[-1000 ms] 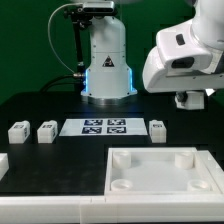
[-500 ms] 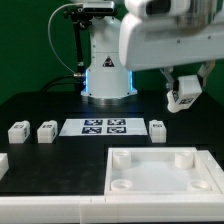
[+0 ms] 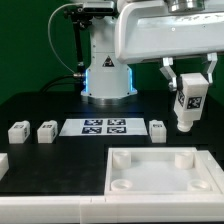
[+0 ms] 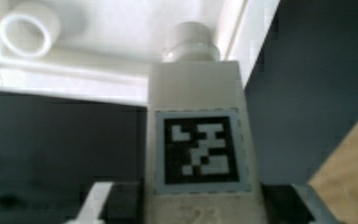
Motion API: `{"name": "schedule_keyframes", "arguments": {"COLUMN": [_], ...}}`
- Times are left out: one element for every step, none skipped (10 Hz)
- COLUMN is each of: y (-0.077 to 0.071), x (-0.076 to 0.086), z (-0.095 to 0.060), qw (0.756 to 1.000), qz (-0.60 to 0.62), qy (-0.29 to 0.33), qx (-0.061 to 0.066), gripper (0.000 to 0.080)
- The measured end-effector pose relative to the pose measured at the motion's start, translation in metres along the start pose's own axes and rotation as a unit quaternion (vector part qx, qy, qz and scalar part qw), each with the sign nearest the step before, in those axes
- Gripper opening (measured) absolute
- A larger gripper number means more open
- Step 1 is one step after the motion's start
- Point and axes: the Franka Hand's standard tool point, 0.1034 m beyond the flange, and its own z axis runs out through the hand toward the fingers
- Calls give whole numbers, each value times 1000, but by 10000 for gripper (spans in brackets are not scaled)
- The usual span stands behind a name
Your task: Assemble one leg
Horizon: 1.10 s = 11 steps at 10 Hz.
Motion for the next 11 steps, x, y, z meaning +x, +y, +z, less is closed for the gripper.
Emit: {"name": "schedule_keyframes", "arguments": {"y": [2, 7, 7, 5, 7, 7, 4, 0, -4, -8, -10], "x": [-4, -3, 4, 5, 2, 2, -2, 1, 0, -2, -4], "z": [5, 22, 38, 54, 64, 69, 76, 77, 77, 79, 81], "qw": [1000, 1000, 1000, 1000, 1000, 1000, 1000, 999, 999, 999, 999], "qz": [-2, -13, -12, -12, -10, -10, -10, -13, -15, -18, -19], "qy": [22, 22, 23, 28, 25, 25, 21, 36, 37, 35, 33], "qx": [-2, -4, -2, -1, -1, -1, 1, 2, 3, 5, 6], "gripper": [292, 292, 292, 292, 292, 292, 292, 292, 292, 292, 292]}}
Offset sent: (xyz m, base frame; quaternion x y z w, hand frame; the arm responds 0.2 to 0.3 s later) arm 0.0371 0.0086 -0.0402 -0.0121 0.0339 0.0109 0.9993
